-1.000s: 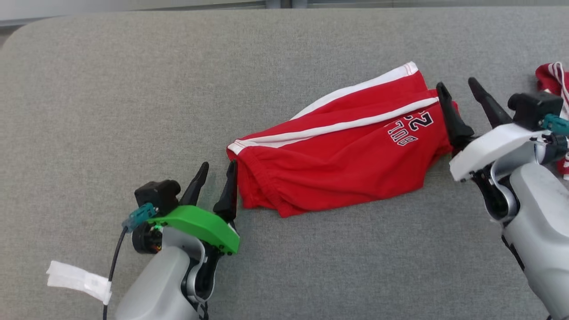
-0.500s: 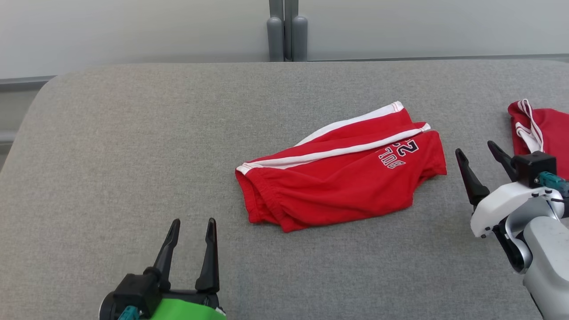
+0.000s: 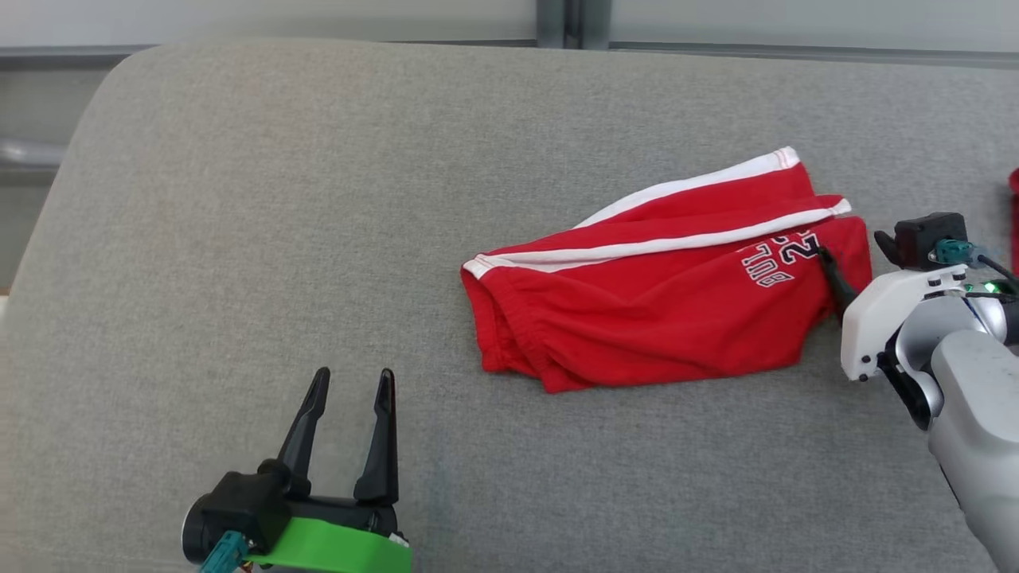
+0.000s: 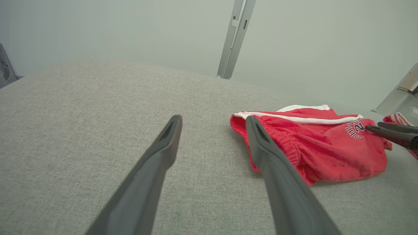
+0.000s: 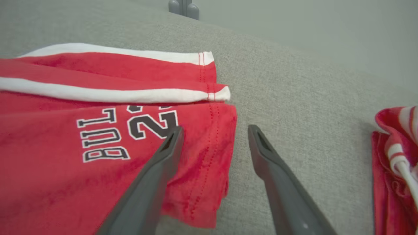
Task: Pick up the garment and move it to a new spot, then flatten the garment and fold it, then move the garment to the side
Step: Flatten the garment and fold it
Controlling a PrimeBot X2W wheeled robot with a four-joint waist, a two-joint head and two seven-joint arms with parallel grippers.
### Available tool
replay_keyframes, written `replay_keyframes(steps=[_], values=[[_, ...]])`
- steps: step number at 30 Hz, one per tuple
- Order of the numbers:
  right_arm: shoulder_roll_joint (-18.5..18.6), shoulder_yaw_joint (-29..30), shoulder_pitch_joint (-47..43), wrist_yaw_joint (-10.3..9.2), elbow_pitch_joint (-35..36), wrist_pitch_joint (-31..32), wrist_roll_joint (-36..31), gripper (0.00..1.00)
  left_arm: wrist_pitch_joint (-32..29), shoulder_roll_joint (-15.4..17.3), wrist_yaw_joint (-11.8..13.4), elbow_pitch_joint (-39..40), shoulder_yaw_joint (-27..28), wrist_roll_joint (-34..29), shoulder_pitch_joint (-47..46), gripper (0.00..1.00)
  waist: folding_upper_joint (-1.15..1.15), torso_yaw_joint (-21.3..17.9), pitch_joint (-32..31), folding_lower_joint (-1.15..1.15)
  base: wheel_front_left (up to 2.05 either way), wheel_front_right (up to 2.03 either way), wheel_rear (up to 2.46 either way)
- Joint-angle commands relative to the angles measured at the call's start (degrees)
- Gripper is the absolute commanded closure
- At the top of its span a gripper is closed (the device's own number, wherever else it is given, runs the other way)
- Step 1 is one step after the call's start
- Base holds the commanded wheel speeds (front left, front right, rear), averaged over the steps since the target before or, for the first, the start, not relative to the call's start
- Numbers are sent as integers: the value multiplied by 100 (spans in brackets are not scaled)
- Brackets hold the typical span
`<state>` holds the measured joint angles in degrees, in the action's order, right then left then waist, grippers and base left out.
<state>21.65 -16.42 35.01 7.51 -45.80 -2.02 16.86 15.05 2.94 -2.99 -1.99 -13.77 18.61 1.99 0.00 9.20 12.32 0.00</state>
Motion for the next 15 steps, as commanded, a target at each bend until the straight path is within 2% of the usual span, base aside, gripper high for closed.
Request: replay_keyframes(steps=[1,6,15], values=[[-15,16,118,-6,-127,74,24,0,12,2,25,-10,-29,51,-96,0,0,323,252,0,0,0,0],[-35,16,298,-6,-642,292,136,0,12,1,77,-47,-87,136,-121,0,0,510,257,0,0,0,0],[-21,354,707,-8,-1429,294,159,0,13,0,84,-118,-242,154,-180,0,0,712,304,0,0,0,0]])
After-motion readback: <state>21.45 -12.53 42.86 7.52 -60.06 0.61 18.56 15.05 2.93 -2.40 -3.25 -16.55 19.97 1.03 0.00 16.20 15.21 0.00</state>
